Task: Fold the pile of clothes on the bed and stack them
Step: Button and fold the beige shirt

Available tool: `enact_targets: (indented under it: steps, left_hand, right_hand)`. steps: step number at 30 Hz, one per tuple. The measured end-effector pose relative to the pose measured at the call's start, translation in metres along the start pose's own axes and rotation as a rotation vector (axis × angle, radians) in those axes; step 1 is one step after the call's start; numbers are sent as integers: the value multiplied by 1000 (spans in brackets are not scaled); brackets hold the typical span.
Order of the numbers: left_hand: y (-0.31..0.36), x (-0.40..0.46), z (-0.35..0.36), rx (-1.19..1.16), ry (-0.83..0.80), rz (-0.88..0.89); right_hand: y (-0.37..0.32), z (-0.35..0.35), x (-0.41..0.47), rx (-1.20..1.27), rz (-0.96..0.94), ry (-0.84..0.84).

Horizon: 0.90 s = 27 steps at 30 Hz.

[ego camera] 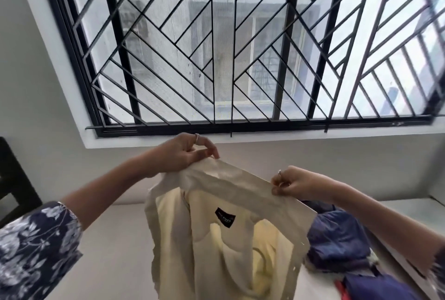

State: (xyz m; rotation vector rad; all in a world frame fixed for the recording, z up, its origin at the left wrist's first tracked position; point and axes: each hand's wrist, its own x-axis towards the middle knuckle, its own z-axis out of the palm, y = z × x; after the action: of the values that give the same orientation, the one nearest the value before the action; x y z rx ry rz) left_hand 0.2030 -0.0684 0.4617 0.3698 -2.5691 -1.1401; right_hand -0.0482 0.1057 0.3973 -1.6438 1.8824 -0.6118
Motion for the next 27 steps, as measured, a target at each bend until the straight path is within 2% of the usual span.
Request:
enact_targets:
  steps: [3,7,13,16,19,25,27]
  left_hand:
    - [2,1,-8,15,3,-24]
    - [-4,-1,-10,122,-7,-94]
    - [-16,-4,-1,484,-158,-51]
    - [-25,-3,2,663,-222,36]
    - [-32,0,-1,749,-240,85]
    - [-38,0,-22,513,-272,58]
    - [-35,3,-28,459,-274,48]
  right_hand:
    - [-1,5,3,317,37,144]
    - [-6,3,6,611,66,185]
    - [-15,-14,11,714,10,116]
    - [-19,-17,18,461,-59,103]
    - [-30,-17,26,222,-35,81]
    - [-44,-14,20,-35,-118,50]
    - [-42,-12,23,-239,-207,44]
